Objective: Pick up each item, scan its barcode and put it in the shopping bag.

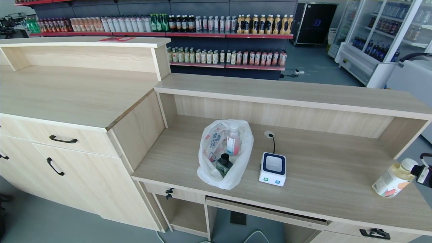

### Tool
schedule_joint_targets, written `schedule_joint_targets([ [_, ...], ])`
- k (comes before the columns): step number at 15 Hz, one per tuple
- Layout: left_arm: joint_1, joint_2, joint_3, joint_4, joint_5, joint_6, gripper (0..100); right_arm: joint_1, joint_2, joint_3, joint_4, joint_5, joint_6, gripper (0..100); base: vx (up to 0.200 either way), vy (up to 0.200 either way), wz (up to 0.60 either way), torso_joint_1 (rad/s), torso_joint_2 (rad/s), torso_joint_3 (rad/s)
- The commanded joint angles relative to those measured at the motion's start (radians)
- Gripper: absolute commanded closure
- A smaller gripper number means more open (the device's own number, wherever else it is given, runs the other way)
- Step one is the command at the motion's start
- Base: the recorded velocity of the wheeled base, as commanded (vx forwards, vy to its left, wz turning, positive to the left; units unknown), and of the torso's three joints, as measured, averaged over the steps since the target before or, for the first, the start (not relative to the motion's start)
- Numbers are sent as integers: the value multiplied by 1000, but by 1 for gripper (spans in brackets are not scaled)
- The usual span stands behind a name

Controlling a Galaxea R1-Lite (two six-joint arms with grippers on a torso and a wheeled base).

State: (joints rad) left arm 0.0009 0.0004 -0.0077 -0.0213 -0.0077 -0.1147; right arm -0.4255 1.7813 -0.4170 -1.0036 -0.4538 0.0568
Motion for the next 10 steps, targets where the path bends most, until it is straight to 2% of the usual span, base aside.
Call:
schedule_joint_targets([
  [1,1,0,0,0,0,0,0,-10,145,-22,-62,95,-29,0,0,0,0,0,0,0],
  [4,1,0,0,0,0,0,0,-52,236,-39,-139,141,-158,0,0,0,0,0,0,0],
  [10,1,0,0,-2,0,0,0,-101,371,-69,-257,192,-186,0,0,0,0,0,0,0],
])
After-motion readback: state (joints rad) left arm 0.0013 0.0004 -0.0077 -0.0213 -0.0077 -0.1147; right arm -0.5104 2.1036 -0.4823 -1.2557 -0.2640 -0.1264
